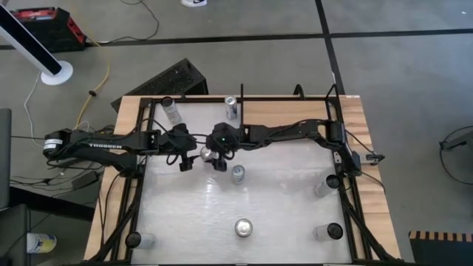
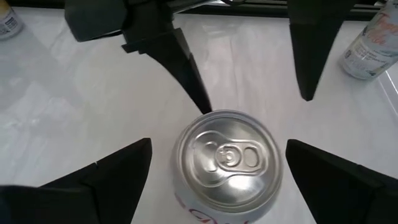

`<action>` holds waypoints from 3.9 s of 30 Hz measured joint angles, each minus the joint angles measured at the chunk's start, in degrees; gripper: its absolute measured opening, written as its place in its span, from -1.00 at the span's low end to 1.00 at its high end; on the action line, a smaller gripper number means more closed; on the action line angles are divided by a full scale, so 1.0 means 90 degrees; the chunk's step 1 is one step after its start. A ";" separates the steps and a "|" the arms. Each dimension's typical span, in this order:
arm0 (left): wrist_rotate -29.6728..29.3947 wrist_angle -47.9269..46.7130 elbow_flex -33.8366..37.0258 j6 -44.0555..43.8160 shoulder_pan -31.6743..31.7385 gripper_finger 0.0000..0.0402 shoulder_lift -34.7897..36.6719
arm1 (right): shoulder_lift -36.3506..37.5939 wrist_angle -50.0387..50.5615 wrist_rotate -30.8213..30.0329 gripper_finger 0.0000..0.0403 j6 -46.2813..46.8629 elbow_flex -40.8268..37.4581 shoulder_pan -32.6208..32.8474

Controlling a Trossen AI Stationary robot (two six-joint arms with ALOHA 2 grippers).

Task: Place canned beverage on shelf
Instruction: Put the top red-silver soda can on the shelf, then put the red-silver soda can aligned with the other red-silver soda can on the shelf

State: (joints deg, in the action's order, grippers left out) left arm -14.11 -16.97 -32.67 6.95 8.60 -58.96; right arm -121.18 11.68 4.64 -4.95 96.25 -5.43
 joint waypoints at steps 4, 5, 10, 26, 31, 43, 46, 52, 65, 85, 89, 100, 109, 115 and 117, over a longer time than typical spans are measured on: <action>0.0012 0.0000 0.0000 -0.0020 0.0000 0.61 0.0000 | -0.0001 0.0035 0.0000 0.84 -0.0002 0.0000 0.0015; 0.0012 0.0002 0.0000 -0.0020 0.0000 0.61 0.0000 | -0.0001 0.0035 0.0000 0.79 -0.0002 0.0000 0.0017; 0.0011 0.0010 0.0000 -0.0025 0.0000 0.61 0.0000 | 0.0001 0.0058 -0.0014 0.48 0.0002 0.0000 0.0015; -0.0196 -0.0223 -0.0031 0.0036 0.0000 0.61 0.0733 | 0.0632 0.0760 0.0283 0.33 -0.0394 -0.0017 -0.0054; -0.0253 -0.0340 -0.0032 0.0011 0.0000 0.61 0.1165 | 0.1165 0.1159 0.0999 0.33 -0.1106 -0.0015 -0.0148; -0.0225 -0.0288 -0.0036 0.0000 0.0000 0.61 0.1179 | 0.3428 0.2617 0.0997 0.33 -0.1706 -0.0004 -0.0753; -0.0216 -0.0289 -0.0036 -0.0009 0.0000 0.61 0.1096 | 0.3915 0.3212 0.1139 0.33 -0.1773 0.0010 -0.1204; -0.0174 -0.0014 -0.0036 -0.0121 0.0000 0.61 0.1006 | 0.4130 0.3224 0.1665 0.33 -0.2061 -0.0722 -0.2539; 0.0039 0.0162 -0.0029 -0.0472 0.0000 0.61 0.1008 | 0.2916 0.1424 0.2878 0.33 -0.2533 -0.1885 -0.4143; 0.0022 0.0158 -0.0026 -0.0478 0.0000 0.61 0.1008 | 0.2398 0.1022 0.3308 0.33 -0.2669 -0.1882 -0.4784; 0.0022 0.0160 -0.0027 -0.0502 0.0000 0.61 0.1008 | 0.2287 0.0878 0.3318 0.33 -0.2667 -0.1880 -0.4769; 0.0030 0.0143 -0.0024 -0.0493 0.0000 0.61 0.1008 | 0.2015 0.0773 0.3181 0.33 -0.2577 -0.1855 -0.4775; 0.0027 0.0138 -0.0024 -0.0370 0.0000 0.61 0.1008 | 0.2007 0.0930 0.3139 0.77 -0.2411 -0.1879 -0.4773; 0.0027 0.0104 -0.0024 -0.0343 0.0000 0.61 0.1008 | 0.2170 0.1269 0.3060 0.90 -0.2203 -0.1685 -0.4777; 0.0027 0.0104 -0.0024 -0.0336 0.0000 0.61 0.1008 | 0.2283 0.1584 0.3043 0.90 -0.2198 -0.1504 -0.4777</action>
State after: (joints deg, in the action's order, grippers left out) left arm -13.87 -16.03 -32.88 3.92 8.60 -49.89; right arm -100.63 25.93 32.04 -24.73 82.72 -48.42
